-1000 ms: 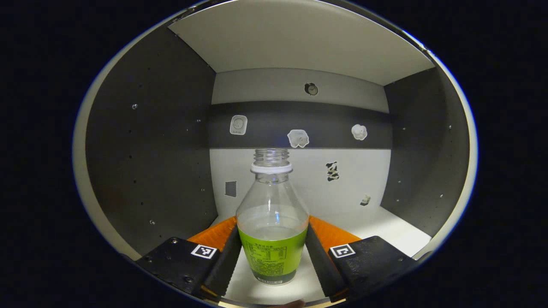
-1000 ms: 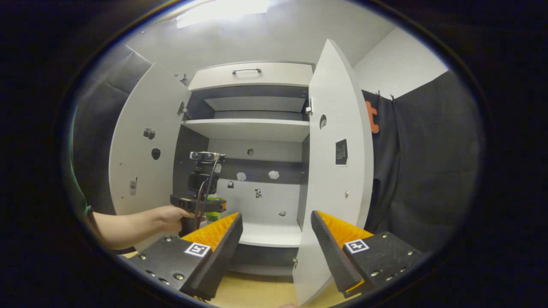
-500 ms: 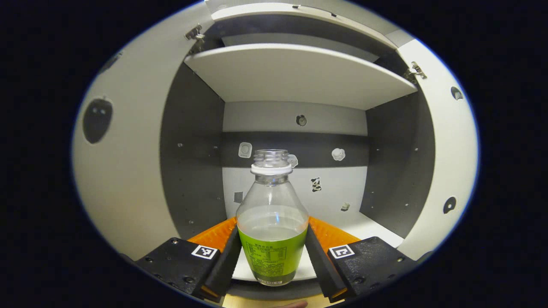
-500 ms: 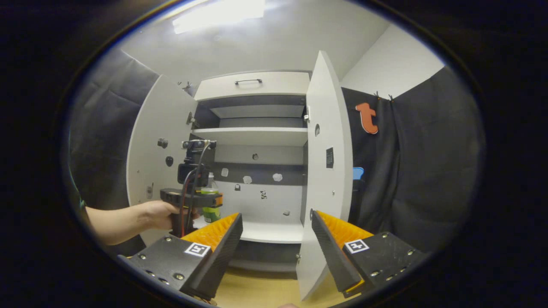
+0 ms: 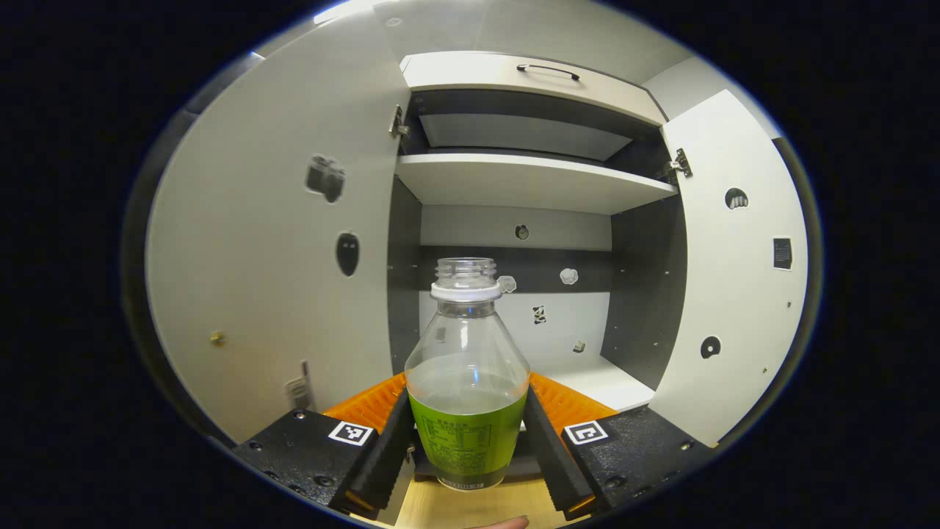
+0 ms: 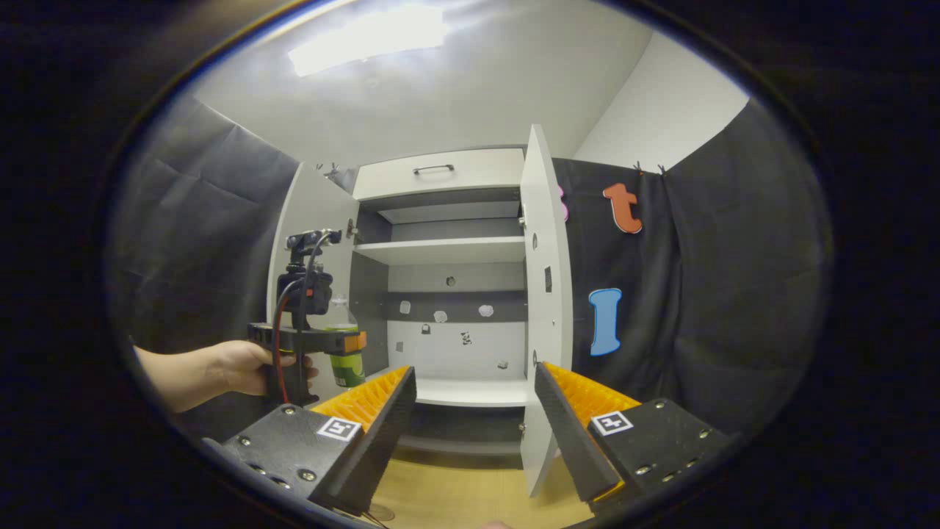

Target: Grasp the bottle in the cabinet with the left hand and place it on the coaster, then close the right door with the right hand and the left door with the left hand.

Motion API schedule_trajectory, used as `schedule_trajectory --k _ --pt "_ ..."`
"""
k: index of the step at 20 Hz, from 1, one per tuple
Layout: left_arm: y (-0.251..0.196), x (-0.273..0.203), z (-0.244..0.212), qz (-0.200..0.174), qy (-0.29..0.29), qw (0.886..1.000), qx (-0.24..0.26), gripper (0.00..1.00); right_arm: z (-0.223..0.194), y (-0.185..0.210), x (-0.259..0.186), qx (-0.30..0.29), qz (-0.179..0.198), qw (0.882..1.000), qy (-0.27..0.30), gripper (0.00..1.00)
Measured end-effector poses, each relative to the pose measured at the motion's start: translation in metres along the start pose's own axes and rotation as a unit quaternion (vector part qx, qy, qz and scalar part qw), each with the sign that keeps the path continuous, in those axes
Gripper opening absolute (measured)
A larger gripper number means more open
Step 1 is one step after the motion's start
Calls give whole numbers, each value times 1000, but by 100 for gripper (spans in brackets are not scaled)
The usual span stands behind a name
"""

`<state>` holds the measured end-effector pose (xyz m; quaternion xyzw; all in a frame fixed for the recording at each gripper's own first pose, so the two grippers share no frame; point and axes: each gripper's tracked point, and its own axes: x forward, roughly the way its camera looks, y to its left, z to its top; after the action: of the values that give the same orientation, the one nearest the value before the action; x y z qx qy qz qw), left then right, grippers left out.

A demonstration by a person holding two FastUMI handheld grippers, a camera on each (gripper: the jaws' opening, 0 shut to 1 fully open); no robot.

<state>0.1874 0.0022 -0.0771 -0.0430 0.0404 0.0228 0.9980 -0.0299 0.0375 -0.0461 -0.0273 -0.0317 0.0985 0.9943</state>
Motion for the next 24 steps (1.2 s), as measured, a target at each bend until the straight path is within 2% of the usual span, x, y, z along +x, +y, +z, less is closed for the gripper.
schedule_trajectory --k 1,8,12,15,18,20,21,22,24 --pt "4 -13 0 2 1 1000 -2 80 -2 0 -6 3 0 1000 2 98" --pt "9 -77 -10 -20 -12 1000 11 80 -15 -1 -21 19 -8 1000 8 98" --pt "-3 -100 -40 -45 15 999 0 80 -17 2 -9 10 -19 1000 7 98" --pt "-7 -116 -66 -50 22 999 4 80 -17 -8 4 -21 -33 999 5 98" --pt "-21 -131 -115 -74 38 997 3 80 -23 -22 15 -18 -57 998 11 98" --pt "-35 -142 -156 -106 59 993 -4 80 -25 -23 22 -2 -64 998 15 98" --pt "-35 -146 -178 -110 67 992 0 80 -28 -25 26 1 -72 997 19 93" --pt "-34 -149 -198 -113 73 991 8 80 -28 -26 29 3 -77 997 20 98" --pt "-34 -155 -229 -117 73 990 31 81 -29 -16 34 11 -76 997 21 98"
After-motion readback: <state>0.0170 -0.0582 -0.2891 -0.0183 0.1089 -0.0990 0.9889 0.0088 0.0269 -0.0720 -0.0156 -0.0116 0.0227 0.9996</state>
